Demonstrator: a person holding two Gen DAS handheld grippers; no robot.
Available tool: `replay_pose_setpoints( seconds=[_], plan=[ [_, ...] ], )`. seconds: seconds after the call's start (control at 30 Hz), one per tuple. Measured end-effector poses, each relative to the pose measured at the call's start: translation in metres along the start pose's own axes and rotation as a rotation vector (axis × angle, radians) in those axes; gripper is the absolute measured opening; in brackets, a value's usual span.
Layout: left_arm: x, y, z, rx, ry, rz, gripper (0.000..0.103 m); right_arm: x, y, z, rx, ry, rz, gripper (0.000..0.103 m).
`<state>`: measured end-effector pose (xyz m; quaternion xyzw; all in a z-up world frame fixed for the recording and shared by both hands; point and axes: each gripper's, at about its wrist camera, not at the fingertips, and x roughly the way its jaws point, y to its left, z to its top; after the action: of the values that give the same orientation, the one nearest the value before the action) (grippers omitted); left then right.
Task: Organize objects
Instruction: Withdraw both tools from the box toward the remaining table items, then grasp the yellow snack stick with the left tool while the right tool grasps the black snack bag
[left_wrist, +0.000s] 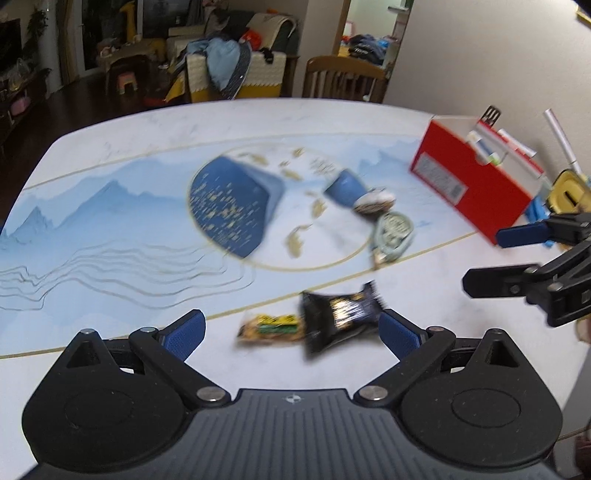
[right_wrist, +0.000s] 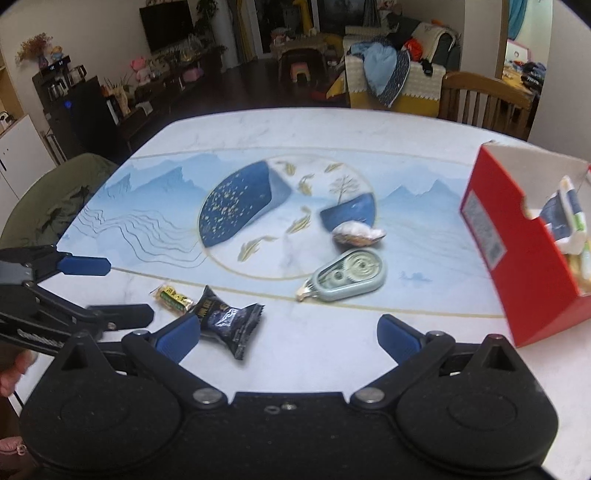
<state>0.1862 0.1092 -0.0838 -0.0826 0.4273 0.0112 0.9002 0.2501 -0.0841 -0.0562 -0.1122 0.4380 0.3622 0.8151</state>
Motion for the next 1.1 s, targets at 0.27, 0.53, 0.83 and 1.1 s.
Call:
replay_pose_setpoints(
  seconds=[0.27,0.53,0.83,1.1],
  plan=[
    [0.035,0.013,-0.011,0.018,0.023,0.044,0.101,0.036,0.020,0.010,0.041,0.065,-0.006,0.102],
    [0.054,0.020,-0.016,0.039,0.045,0.042,0.101,0.068,0.034,0.015,0.086,0.137,-0.001,0.102],
    [0.063,0.020,-0.016,0.063,0.023,0.030,0.101,0.091,0.038,0.012,0.113,0.199,-0.010,0.100],
    [0.063,0.016,-0.019,0.099,-0.006,0.041,0.091,0.101,0.039,0.007,0.139,0.240,-0.009,0.087]
  ],
)
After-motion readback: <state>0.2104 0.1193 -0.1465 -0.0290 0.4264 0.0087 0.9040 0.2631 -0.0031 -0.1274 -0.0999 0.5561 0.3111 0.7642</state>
